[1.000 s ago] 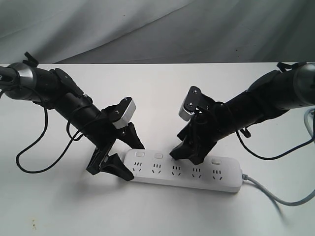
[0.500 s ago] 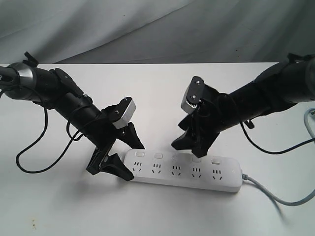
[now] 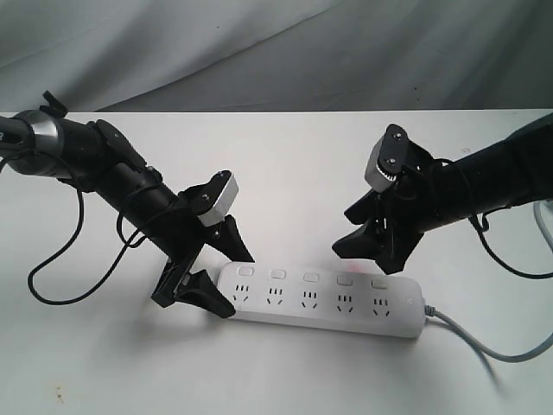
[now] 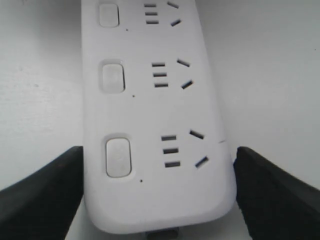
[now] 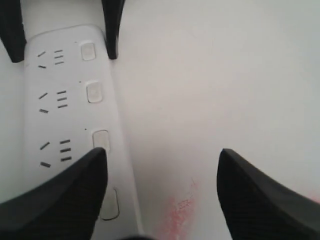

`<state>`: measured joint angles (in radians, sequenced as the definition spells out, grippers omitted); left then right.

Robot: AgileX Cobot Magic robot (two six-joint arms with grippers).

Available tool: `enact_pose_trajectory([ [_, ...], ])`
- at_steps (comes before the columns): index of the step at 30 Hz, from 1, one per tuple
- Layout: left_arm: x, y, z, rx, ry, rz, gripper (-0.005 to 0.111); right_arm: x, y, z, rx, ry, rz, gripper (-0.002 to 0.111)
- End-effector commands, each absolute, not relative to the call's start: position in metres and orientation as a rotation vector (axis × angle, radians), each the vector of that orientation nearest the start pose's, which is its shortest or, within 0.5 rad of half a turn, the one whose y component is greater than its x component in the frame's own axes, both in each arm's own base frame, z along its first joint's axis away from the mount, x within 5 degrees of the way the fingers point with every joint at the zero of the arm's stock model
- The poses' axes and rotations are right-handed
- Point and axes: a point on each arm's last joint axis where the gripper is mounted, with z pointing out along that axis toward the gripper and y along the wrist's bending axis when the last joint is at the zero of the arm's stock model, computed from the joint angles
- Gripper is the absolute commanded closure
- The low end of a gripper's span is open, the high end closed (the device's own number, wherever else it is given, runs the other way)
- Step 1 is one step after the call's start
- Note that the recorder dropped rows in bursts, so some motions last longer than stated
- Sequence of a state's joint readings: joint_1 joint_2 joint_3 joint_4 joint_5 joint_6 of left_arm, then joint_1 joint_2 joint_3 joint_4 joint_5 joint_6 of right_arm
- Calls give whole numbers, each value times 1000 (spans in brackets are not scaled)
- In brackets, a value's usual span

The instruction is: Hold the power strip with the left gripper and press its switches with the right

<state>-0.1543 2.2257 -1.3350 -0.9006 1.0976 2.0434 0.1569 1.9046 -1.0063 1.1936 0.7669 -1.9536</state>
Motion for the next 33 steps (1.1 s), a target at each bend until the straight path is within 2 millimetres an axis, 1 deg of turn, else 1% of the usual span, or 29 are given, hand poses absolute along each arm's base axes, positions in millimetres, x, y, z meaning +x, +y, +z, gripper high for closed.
enact_pose_trajectory([
  [1,369,-125,93,-2435,-2275,1176,107,330,110,143,-1350,2017,639,49],
  [10,369,-125,93,-2435,-2275,1176,107,330,109,123,-1359,2067,665,49],
  [20,369,-125,93,-2439,-2272,1176,107,331,108,118,-1366,2082,645,49],
  [24,369,-125,93,-2435,-2275,1176,107,330,108,105,-1367,2115,673,49],
  [27,369,-125,93,-2435,-2275,1176,107,330,108,104,-1367,2118,672,49],
  [33,369,-125,93,-2435,-2275,1176,107,330,102,99,-1402,2171,594,49],
])
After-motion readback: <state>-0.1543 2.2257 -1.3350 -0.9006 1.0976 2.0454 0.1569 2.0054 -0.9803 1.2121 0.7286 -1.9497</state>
